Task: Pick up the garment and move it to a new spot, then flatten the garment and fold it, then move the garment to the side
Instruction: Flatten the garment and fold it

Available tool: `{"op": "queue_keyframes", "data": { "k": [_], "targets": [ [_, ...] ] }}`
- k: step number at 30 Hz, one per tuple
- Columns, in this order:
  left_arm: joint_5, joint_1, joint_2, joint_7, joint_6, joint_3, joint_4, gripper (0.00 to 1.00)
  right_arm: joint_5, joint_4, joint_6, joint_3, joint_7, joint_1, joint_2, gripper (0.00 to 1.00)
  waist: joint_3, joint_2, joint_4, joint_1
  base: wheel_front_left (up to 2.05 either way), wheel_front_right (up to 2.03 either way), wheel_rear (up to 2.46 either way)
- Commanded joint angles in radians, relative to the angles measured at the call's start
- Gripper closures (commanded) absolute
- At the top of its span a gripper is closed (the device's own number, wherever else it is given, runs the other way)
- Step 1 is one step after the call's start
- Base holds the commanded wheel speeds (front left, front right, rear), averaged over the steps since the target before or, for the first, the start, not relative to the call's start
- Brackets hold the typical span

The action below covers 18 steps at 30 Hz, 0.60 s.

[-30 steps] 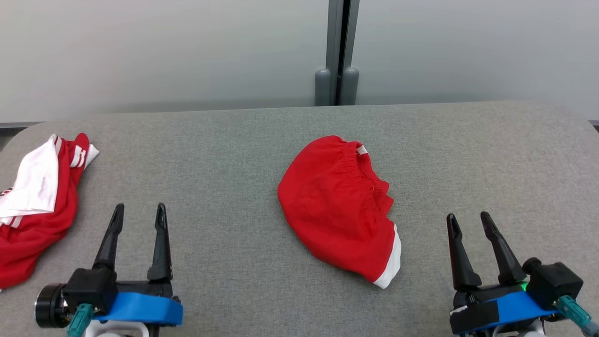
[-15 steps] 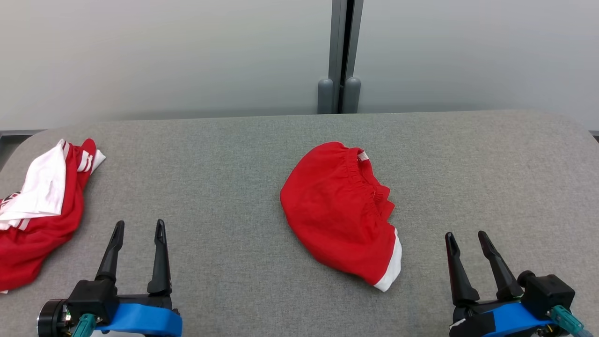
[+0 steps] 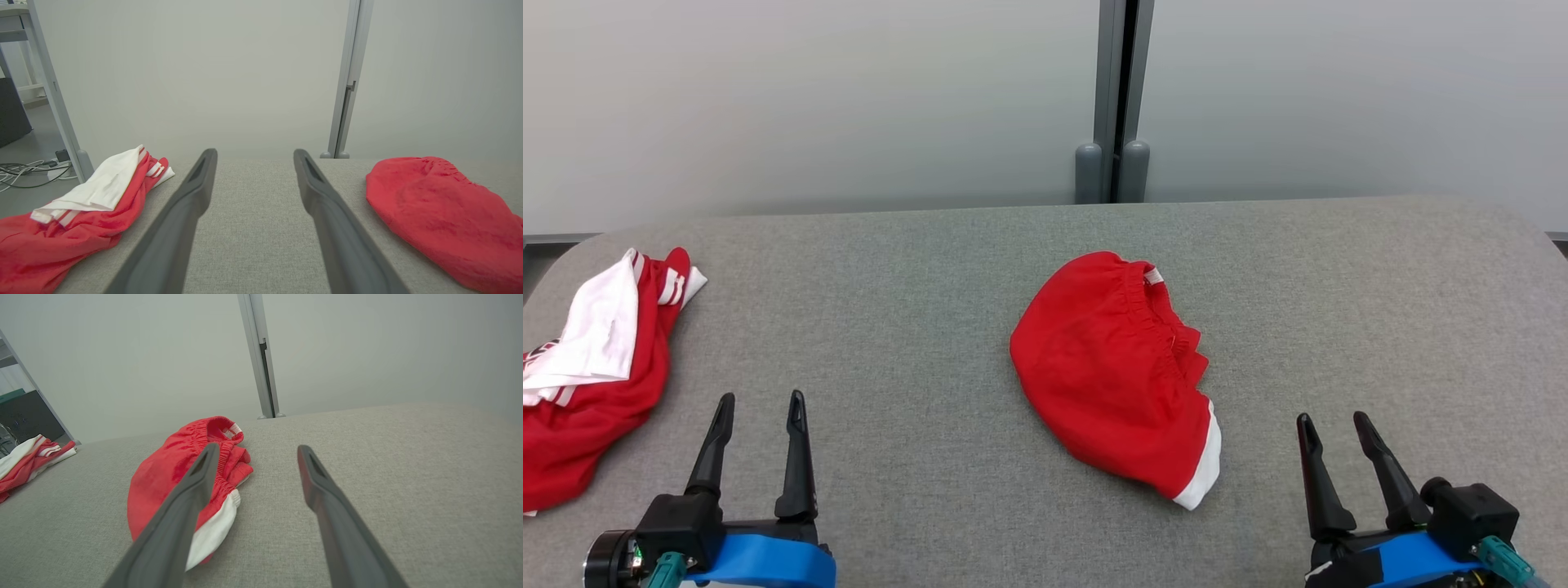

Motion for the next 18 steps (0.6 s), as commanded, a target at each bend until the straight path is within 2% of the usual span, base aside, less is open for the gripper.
{"op": "queue_keyframes", "data": {
  "k": [1, 13, 18],
  "targets": [
    [0.01, 0.004, -0.006, -0.003, -0.006, 0.008, 0.004, 0.0, -0.001, 0.005, 0.0, 0.003, -0.003, 0.008, -0.005, 0.0, -0.001, 0.0, -0.001, 0.0, 0.0, 0.0, 0.0],
    [0.023, -0.001, -0.017, -0.003, -0.018, 0.023, 0.012, 0.0, -0.005, 0.014, 0.0, 0.002, -0.003, 0.003, -0.005, 0.0, -0.003, 0.0, 0.0, 0.0, 0.0, 0.0, 0.0],
    [0.026, -0.004, -0.021, -0.003, -0.021, 0.026, 0.012, 0.0, -0.012, 0.009, 0.0, 0.034, -0.003, -0.043, -0.005, 0.0, 0.001, 0.0, 0.0, 0.0, 0.0, 0.0, 0.0]
  ]
}}
